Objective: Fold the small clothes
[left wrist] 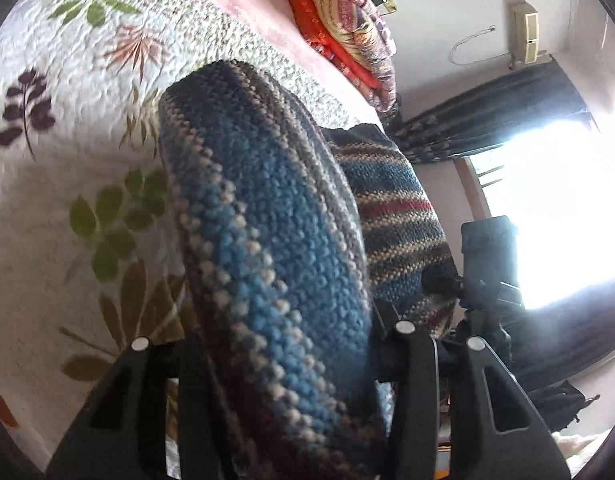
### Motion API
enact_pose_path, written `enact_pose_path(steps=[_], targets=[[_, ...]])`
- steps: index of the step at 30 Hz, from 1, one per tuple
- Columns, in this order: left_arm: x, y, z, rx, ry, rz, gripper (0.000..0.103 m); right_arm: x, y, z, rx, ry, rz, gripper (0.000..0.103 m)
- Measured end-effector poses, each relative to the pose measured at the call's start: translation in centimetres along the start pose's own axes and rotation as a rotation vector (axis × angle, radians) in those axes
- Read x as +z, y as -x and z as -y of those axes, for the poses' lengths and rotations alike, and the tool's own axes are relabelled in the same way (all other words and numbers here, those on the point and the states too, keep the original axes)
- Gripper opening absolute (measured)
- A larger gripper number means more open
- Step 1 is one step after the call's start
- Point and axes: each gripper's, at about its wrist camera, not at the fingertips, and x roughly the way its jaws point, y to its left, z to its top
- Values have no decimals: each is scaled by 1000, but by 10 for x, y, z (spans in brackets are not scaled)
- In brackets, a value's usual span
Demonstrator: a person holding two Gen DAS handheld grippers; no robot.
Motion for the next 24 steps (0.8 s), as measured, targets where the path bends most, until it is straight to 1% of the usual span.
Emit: enact_pose_path(steps=[4,6,8,11,14,17,18,20,22,24], targets=[[-15,-12,-19,52,0,-21,42,-10,-20,27,-12,-49,-29,62],[-19,-16,-28,64,-5,-28,43,-18,-32,40,-33,-70,-47,63],[-22,-19,-35,64,-3,-29,44,-26,-43,51,-48,-79,-52,65],[-26,-23,-45,54,11,-20,46,-35,-46,64,5,-118,-25,67],[-25,-24,-52,52,26,-13,50,-38,-49,68,19,-134,-17,69],[-32,-18,-55,54,41,-14,52,-41,-47,68,18,-142,-15,71],[-35,-13,-56,59,44,-17,54,-41,-46,67,14,-144,-16,72],[-37,-6,-55,79,50,-25,54,-46,-38,68,-3,-146,-17,77],[-40,3,-50,92,46,-27,54,-45,-41,58,-20,-151,-20,80],[-43,11,-46,110,41,-28,53,-49,-35,52,-46,-144,-28,82]])
